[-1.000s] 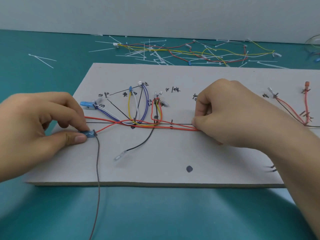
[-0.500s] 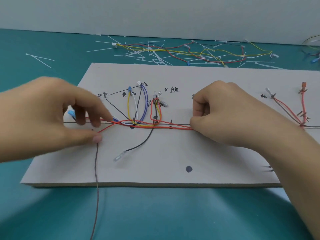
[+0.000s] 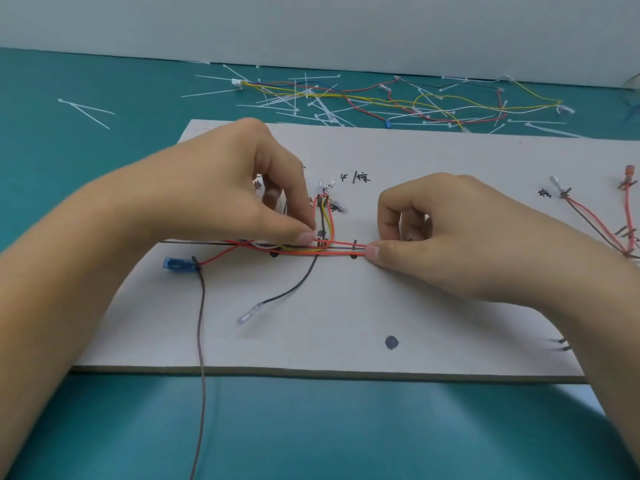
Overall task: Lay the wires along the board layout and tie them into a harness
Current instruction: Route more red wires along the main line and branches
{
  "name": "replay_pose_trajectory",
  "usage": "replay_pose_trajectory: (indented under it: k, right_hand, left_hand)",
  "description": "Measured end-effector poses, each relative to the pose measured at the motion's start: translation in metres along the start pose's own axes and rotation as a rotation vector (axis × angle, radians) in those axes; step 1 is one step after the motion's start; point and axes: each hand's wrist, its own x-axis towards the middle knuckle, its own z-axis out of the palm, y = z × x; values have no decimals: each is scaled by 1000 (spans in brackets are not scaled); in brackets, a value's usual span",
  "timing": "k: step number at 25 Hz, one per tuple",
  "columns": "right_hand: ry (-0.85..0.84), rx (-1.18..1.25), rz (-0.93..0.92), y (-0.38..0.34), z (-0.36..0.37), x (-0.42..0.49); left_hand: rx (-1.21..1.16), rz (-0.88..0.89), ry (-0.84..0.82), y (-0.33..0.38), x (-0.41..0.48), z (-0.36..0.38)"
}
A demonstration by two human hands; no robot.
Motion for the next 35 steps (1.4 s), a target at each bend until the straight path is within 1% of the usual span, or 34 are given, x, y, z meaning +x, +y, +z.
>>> replay_pose_trajectory:
  k: [7,11,17,20,23,27,30,32,35]
  right_hand:
    - [-13,58,5,5,-1,2]
    - [33,68,21,5,2,4]
    - [76,80,41,2,7,4]
    - [74,75,30,1,9,5]
    - [81,76,23,1,9,4]
    - [92,70,3,-1,10,4]
    - [99,78,-44,-4,14,2]
    - [107,68,-80,-4,16,3]
    - [118,59,-79,-1,16,6]
  left_hand:
    - [25,-53,-12,3,2,5]
    - [139,-112,109,8,3,3]
    - [180,-182,146,10,2,3]
    - [165,-235,131,9,2,5]
    - [165,-242,109,10,4,4]
    - [242,-255,62,9,8,8]
    - [315,-286,49,8,8,10]
    - [293,-282,35,7,5,12]
    - [220,-283,71,8,2,12]
